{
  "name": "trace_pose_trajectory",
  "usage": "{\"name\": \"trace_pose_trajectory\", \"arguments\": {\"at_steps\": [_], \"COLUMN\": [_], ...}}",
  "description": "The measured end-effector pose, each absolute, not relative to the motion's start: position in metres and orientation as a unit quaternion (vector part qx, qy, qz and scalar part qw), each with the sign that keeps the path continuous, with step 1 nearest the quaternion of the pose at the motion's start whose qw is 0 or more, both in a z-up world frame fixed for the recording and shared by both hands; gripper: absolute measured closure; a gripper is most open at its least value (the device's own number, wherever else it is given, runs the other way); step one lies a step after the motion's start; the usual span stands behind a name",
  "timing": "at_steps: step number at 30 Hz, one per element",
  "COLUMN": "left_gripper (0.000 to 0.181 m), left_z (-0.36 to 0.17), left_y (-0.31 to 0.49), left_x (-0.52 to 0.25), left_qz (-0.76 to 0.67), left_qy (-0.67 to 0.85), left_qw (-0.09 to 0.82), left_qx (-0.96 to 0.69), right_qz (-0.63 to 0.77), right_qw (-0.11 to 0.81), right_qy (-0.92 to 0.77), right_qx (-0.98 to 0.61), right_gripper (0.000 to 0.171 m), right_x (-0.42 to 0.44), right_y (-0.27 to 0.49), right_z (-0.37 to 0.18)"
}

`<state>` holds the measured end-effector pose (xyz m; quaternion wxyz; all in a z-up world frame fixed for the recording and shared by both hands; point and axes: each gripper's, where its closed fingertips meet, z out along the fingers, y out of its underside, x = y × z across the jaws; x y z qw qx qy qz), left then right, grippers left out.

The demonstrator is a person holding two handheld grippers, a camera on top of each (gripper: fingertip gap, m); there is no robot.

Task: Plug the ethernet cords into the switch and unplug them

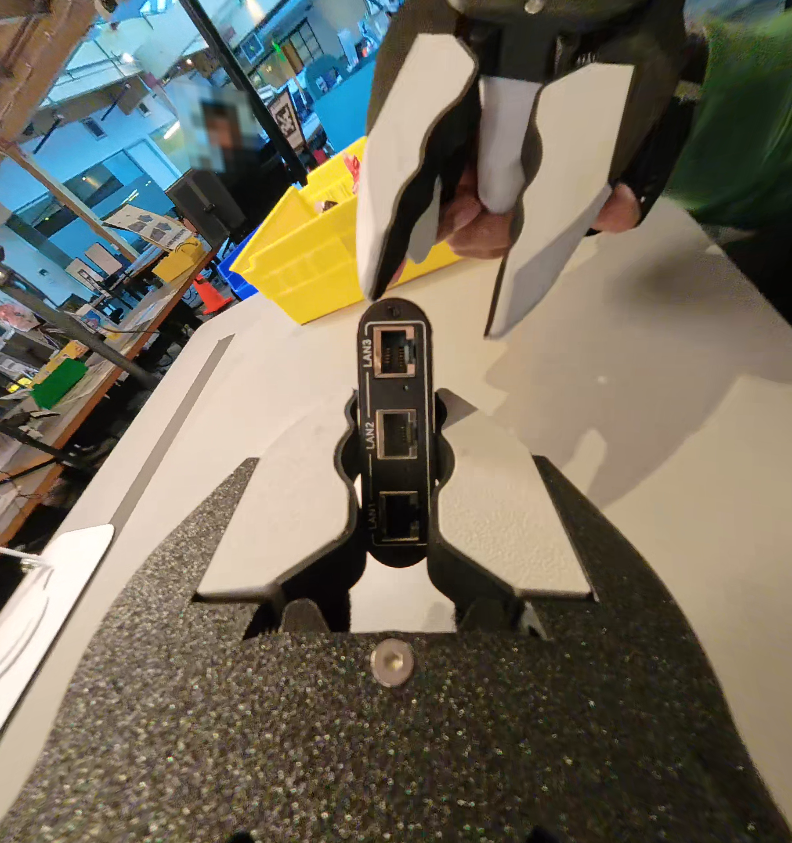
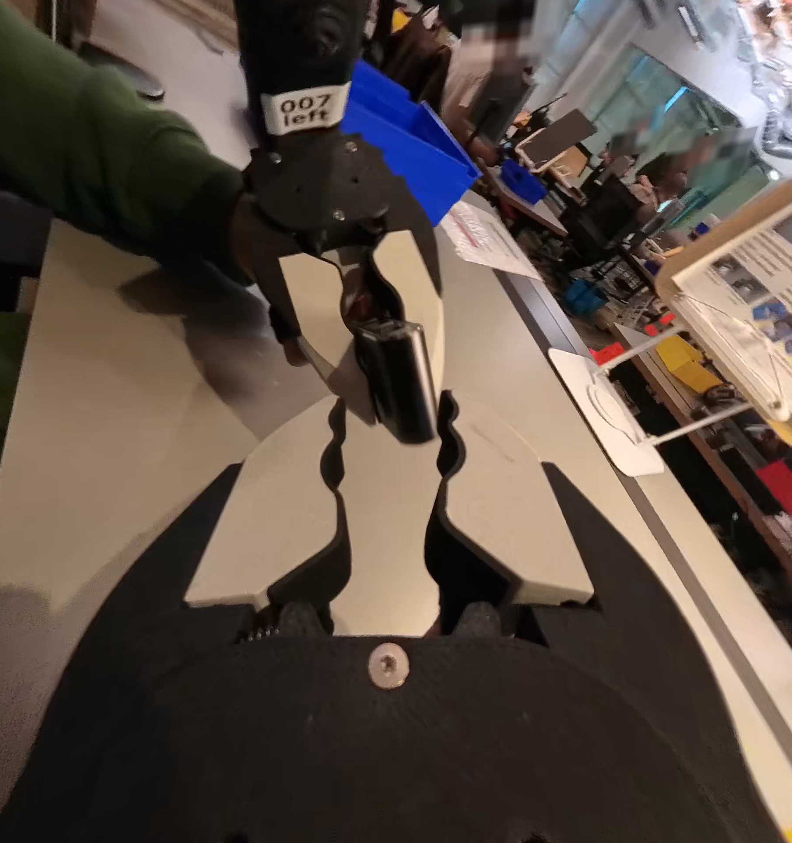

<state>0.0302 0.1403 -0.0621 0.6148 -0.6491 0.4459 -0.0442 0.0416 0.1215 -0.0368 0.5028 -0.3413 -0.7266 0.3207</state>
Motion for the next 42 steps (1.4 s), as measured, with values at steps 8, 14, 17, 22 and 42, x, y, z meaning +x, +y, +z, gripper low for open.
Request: {"name": "trace_pose_trajectory", "arguments": {"at_steps": [8, 14, 17, 22, 42], "left_gripper": [0.154, 0.13, 0.122, 0.123, 0.126], "left_z": [-0.085, -0.053, -0.054, -0.067, -0.076], "left_y": [0.141, 0.153, 0.156, 0.16, 0.158], "left_x": [0.036, 0.011, 0.001, 0.006, 0.006], "left_qz": [0.02, 0.041, 0.051, 0.075, 0.084], "left_qy": [0.496, 0.401, 0.384, 0.405, 0.403], "left_qw": [0.578, 0.647, 0.646, 0.624, 0.615], "left_qx": [-0.648, -0.647, -0.658, -0.664, -0.673], "right_qz": [0.215, 0.129, 0.068, -0.073, -0.119], "right_qw": [0.499, 0.56, 0.596, 0.541, 0.332], "right_qy": [-0.78, -0.735, -0.675, -0.576, -0.51], "right_qx": [-0.312, -0.359, -0.429, -0.609, -0.785], "right_gripper": [0.146, 0.146, 0.146, 0.146, 0.129], "right_x": [0.024, 0.059, 0.102, 0.188, 0.197], "right_y": [0.116, 0.175, 0.245, 0.396, 0.504], "right_z": [-0.061, -0.018, 0.028, 0.043, -0.073]}}
